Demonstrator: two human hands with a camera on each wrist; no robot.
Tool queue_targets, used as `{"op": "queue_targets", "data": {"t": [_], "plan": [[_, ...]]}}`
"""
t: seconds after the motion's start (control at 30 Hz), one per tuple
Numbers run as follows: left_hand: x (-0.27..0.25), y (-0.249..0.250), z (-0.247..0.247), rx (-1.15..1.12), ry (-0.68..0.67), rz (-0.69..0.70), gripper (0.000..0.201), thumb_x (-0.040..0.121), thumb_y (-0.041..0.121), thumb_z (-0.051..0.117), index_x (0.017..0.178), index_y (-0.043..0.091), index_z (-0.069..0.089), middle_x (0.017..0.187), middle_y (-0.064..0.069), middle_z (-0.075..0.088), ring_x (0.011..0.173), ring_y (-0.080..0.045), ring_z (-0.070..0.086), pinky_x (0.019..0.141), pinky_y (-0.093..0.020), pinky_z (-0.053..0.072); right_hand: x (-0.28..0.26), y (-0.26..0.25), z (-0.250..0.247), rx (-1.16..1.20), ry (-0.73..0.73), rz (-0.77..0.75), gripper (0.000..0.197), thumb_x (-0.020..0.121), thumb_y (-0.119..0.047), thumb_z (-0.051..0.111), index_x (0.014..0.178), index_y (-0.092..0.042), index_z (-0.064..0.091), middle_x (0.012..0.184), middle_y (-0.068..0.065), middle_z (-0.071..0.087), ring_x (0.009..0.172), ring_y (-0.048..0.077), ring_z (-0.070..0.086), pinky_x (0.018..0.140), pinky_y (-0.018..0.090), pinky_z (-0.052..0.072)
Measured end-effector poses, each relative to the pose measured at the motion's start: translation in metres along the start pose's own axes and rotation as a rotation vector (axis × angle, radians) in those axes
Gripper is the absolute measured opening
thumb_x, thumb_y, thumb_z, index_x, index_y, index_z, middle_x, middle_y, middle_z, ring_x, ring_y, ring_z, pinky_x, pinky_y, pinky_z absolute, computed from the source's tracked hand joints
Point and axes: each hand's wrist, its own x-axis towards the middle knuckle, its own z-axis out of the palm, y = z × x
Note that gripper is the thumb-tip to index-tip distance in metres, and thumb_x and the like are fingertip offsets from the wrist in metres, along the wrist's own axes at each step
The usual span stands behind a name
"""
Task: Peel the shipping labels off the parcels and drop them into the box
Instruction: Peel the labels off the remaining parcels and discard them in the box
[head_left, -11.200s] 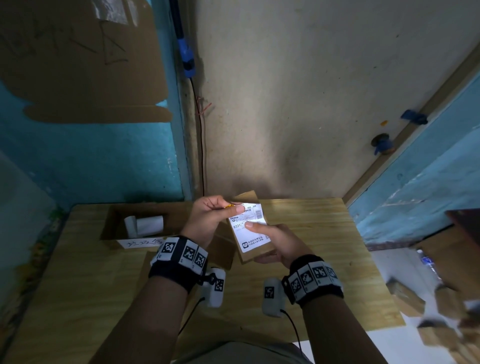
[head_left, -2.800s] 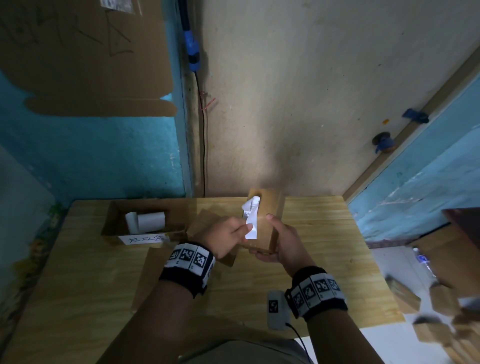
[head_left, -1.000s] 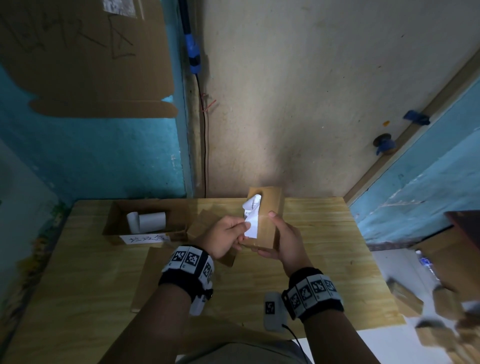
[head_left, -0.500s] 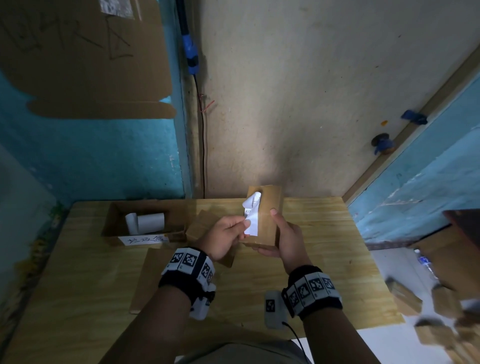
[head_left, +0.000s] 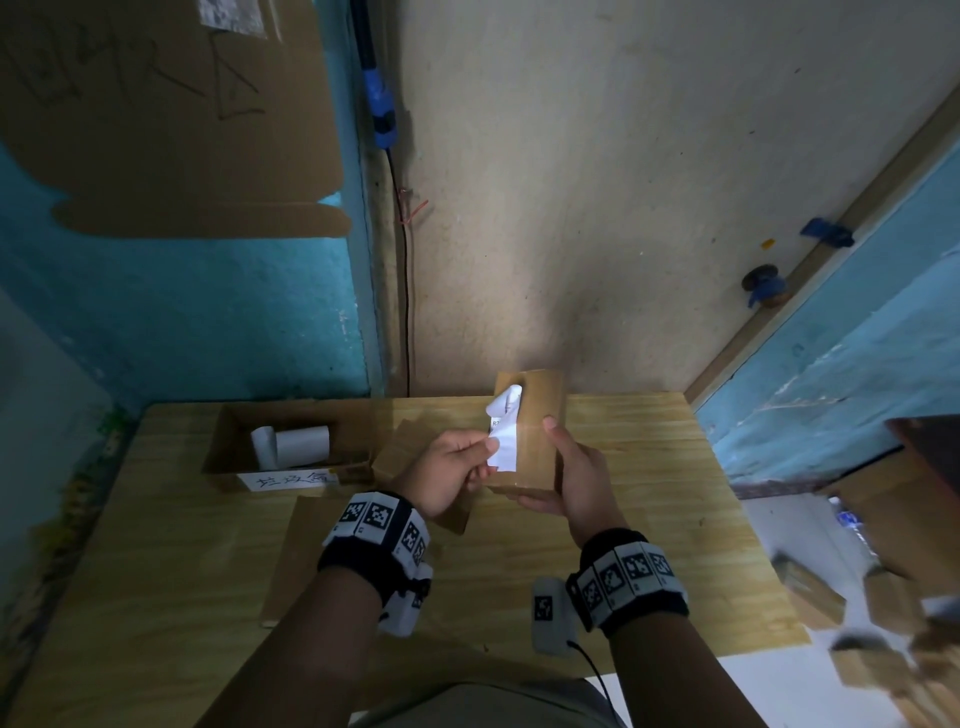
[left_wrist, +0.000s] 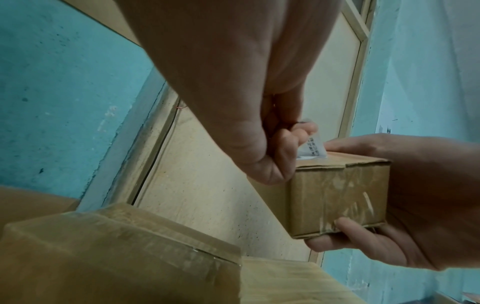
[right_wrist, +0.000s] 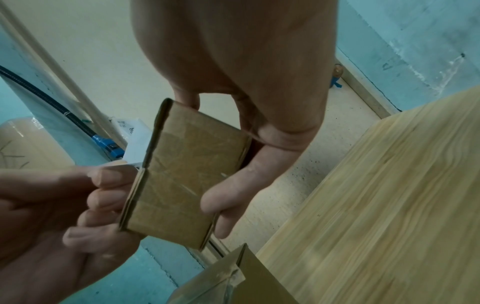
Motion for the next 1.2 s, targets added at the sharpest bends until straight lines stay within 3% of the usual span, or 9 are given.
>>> {"op": "queue_targets", "data": {"t": [0.23,0.53,0.7,0.87,0.97,1.1,1.2], "plan": [[0.001,0.002,-0.001,-0.063,0.011,-0.067,0.029,0.098,0.012,0.049,0.070,0.008,0.055,0.051,0.007,0.051,0.050,-0.007,0.045,0.051,-0.022,0.039,0.001,0.001,-0.001,0.001,-0.010,0.020,0.041,0.097,-0.047,0.062,0.104,-0.008,0.072,0.099,0.017,0.078,0.088,0.036,0.078,0.064,0.041,0.065],[-0.004,0.001,0.002,0.064,0.031,-0.083,0.030,0.100,0.018,0.046,0.071,0.010,0.054,0.061,-0.002,0.049,0.054,-0.010,0.045,0.051,-0.020,0.041,0.005,0.010,-0.001,0.051,-0.086,0.123,0.047,0.097,-0.045,0.064,0.114,-0.003,0.070,0.107,0.021,0.076,0.097,0.038,0.075,0.079,0.055,0.064],[-0.004,0.001,0.003,0.102,0.039,-0.209,0.023,0.101,0.024,0.043,0.087,0.014,0.058,0.065,-0.001,0.052,0.058,-0.011,0.051,0.061,-0.026,0.052,0.006,0.010,0.004,-0.103,-0.080,0.092,0.043,0.096,-0.035,0.067,0.122,-0.001,0.065,0.110,0.017,0.072,0.097,0.033,0.074,0.081,0.052,0.064],[-0.007,0.004,0.005,0.047,0.033,-0.185,0.033,0.102,0.022,0.041,0.112,-0.006,0.056,0.068,-0.004,0.052,0.064,-0.014,0.052,0.068,-0.027,0.053,0.007,0.006,0.007,-0.131,-0.051,0.057,0.042,0.096,-0.035,0.067,0.122,-0.003,0.062,0.110,0.014,0.068,0.101,0.031,0.070,0.073,0.042,0.066],[-0.008,0.003,0.005,0.041,0.033,-0.181,0.033,0.102,0.026,0.040,0.106,-0.001,0.058,0.069,-0.004,0.051,0.065,-0.014,0.051,0.069,-0.028,0.051,0.007,0.007,0.008,-0.152,-0.042,0.039,0.046,0.095,-0.036,0.070,0.124,-0.002,0.061,0.114,0.014,0.067,0.103,0.031,0.069,0.071,0.039,0.066],[-0.013,0.005,0.003,0.062,0.036,-0.177,0.042,0.098,0.046,0.041,0.086,0.011,0.061,0.072,-0.002,0.057,0.068,-0.015,0.056,0.075,-0.034,0.053,0.006,0.010,0.009,-0.178,-0.047,0.029,0.048,0.095,-0.037,0.069,0.130,-0.005,0.057,0.118,0.012,0.065,0.105,0.030,0.067,0.072,0.038,0.066],[-0.015,0.007,0.004,0.179,0.032,-0.126,0.019,0.094,0.037,0.055,0.086,0.020,0.058,0.073,0.005,0.057,0.069,-0.010,0.058,0.069,-0.029,0.053,0.005,0.011,0.011,-0.182,-0.055,0.023,0.048,0.094,-0.036,0.070,0.130,-0.007,0.057,0.117,0.010,0.065,0.105,0.029,0.067,0.077,0.042,0.066]]}}
